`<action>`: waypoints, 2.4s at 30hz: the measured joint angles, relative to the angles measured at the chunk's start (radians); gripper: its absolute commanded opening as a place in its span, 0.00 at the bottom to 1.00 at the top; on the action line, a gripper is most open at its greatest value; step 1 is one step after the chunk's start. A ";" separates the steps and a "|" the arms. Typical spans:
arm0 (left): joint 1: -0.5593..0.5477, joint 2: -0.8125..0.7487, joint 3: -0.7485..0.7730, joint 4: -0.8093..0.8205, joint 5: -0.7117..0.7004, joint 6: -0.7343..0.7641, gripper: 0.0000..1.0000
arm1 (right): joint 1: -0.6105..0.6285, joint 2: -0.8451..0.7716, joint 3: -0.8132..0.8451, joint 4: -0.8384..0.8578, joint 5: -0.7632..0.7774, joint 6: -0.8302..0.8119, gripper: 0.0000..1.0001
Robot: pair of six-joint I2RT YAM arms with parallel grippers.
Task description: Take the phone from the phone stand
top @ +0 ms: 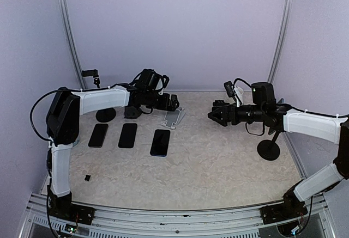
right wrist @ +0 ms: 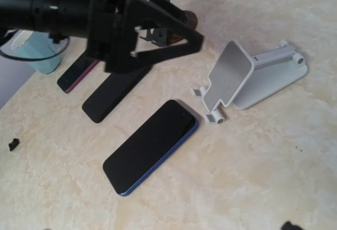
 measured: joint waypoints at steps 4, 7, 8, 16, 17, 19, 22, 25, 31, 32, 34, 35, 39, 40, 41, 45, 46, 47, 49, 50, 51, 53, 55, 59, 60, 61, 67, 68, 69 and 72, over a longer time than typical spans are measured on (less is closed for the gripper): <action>0.000 0.070 0.074 -0.009 0.011 0.035 0.99 | 0.000 0.000 0.000 0.000 0.002 -0.001 0.93; 0.000 0.136 0.139 -0.024 0.005 0.063 0.99 | 0.000 0.000 0.000 0.000 0.004 -0.002 0.93; 0.000 0.154 0.156 -0.031 0.001 0.072 0.99 | 0.000 0.000 0.000 0.000 0.004 -0.002 0.93; -0.010 0.227 0.214 -0.079 -0.009 0.121 0.94 | 0.000 0.000 -0.002 0.000 0.005 -0.002 0.93; -0.011 0.237 0.227 -0.085 -0.011 0.124 0.93 | 0.000 0.000 -0.002 0.000 0.005 -0.002 0.93; -0.014 0.252 0.239 -0.088 -0.014 0.126 0.89 | 0.000 0.000 -0.002 0.000 0.005 -0.002 0.93; -0.015 0.275 0.262 -0.101 -0.026 0.123 0.84 | 0.000 0.000 -0.002 0.000 0.005 -0.002 0.93; -0.015 0.297 0.292 -0.110 -0.034 0.116 0.76 | 0.000 0.000 -0.002 0.000 0.005 -0.002 0.93; -0.013 0.325 0.336 -0.130 -0.068 0.089 0.60 | 0.000 0.000 -0.002 0.000 0.005 -0.001 0.93; -0.013 0.331 0.346 -0.136 -0.076 0.084 0.58 | 0.000 0.000 -0.002 0.000 0.005 -0.001 0.93; -0.011 0.339 0.360 -0.141 -0.085 0.067 0.55 | 0.000 0.000 -0.002 0.000 0.005 -0.002 0.93; -0.010 0.341 0.363 -0.143 -0.091 0.055 0.54 | 0.000 0.000 -0.002 0.000 0.005 -0.002 0.93; 0.005 0.341 0.363 -0.143 -0.103 0.010 0.53 | 0.000 0.001 -0.002 0.000 0.005 -0.002 0.93; 0.011 0.341 0.363 -0.143 -0.105 -0.002 0.53 | 0.000 0.002 -0.002 0.000 0.005 -0.002 0.93; 0.016 0.341 0.363 -0.142 -0.109 -0.014 0.53 | 0.000 0.002 -0.002 0.000 0.005 -0.002 0.93; 0.040 0.341 0.362 -0.138 -0.138 -0.047 0.52 | 0.000 0.005 -0.002 0.000 0.005 -0.002 0.93; 0.048 0.341 0.360 -0.137 -0.142 -0.055 0.52 | 0.000 0.005 -0.002 0.000 0.005 -0.002 0.93; 0.054 0.341 0.360 -0.136 -0.149 -0.062 0.52 | 0.000 0.005 -0.002 0.000 0.005 -0.002 0.93; 0.067 0.341 0.359 -0.134 -0.158 -0.072 0.52 | 0.000 0.005 -0.002 0.000 0.005 -0.002 0.93; 0.073 0.341 0.358 -0.134 -0.162 -0.080 0.52 | 0.000 0.005 -0.002 0.000 0.005 -0.002 0.93; 0.079 0.341 0.358 -0.132 -0.166 -0.088 0.52 | 0.000 0.005 -0.002 0.000 0.005 -0.002 0.93; 0.090 0.341 0.357 -0.131 -0.173 -0.100 0.53 | 0.000 0.005 -0.002 0.000 0.005 -0.002 0.93; 0.099 0.340 0.357 -0.132 -0.184 -0.108 0.55 | 0.000 0.005 -0.002 0.000 0.005 -0.002 0.93; 0.108 0.340 0.357 -0.132 -0.195 -0.114 0.78 | 0.000 0.006 -0.002 0.000 0.005 -0.002 0.93; 0.108 0.340 0.357 -0.132 -0.195 -0.115 0.83 | 0.000 0.006 -0.002 0.000 0.005 -0.002 0.93; 0.108 0.340 0.357 -0.133 -0.195 -0.114 0.88 | 0.000 0.006 -0.002 0.000 0.005 -0.002 0.93; 0.106 0.313 0.317 -0.133 -0.216 -0.111 0.99 | 0.000 0.006 -0.002 0.000 0.005 -0.002 0.93; 0.104 0.297 0.302 -0.134 -0.222 -0.111 0.99 | 0.000 0.006 -0.002 0.000 0.005 -0.002 0.93; 0.101 0.277 0.286 -0.135 -0.232 -0.111 0.99 | 0.000 0.006 -0.002 0.000 0.005 -0.002 0.93; 0.084 0.183 0.202 -0.124 -0.265 -0.112 0.99 | 0.000 0.006 -0.002 -0.001 0.005 -0.002 0.93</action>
